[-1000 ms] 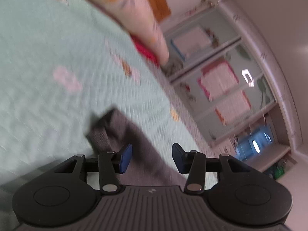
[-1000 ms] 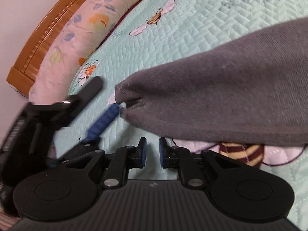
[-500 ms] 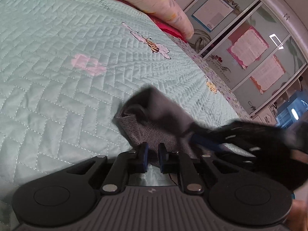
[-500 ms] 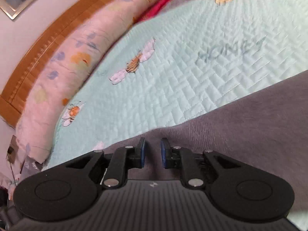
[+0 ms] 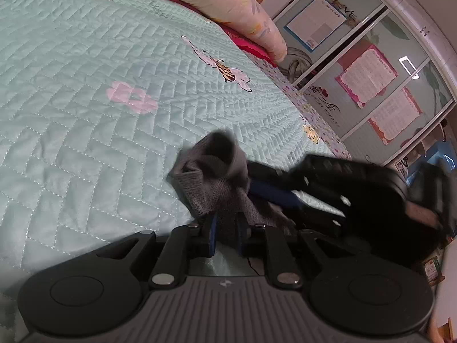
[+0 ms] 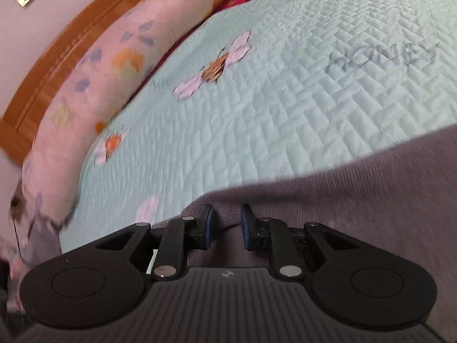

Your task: Fold clothes

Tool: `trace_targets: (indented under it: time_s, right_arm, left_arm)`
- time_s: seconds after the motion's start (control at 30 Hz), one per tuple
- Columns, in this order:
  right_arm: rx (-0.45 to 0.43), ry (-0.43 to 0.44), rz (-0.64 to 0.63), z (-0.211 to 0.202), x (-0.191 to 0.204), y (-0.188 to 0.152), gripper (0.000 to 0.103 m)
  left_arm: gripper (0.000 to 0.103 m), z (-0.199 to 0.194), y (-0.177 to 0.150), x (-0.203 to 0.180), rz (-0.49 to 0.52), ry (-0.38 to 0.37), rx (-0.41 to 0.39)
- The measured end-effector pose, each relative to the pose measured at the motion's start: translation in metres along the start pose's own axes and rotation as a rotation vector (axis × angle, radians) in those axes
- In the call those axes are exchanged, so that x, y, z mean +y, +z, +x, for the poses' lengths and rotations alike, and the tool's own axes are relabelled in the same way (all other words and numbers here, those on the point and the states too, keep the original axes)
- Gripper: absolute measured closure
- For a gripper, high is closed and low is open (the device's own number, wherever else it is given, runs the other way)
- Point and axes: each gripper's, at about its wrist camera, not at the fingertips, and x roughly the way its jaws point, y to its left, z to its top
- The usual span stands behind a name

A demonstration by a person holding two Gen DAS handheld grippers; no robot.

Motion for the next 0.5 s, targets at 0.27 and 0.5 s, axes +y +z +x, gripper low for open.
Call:
trace_targets:
  time_s: [0.27, 0.5]
  right_arm:
    - [-0.041, 0.130, 0.069, -0.025, -0.008, -0.001, 0.076]
    - [0.045, 0.121, 0.088, 0.014, -0.002, 0.000, 0.077]
  left_arm:
    - [0.075, -0.010, 0.001, 0.005, -0.051, -0.040, -0.044]
    - [0.072, -0.015, 0.003, 0.015, -0.097, -0.010, -0.070]
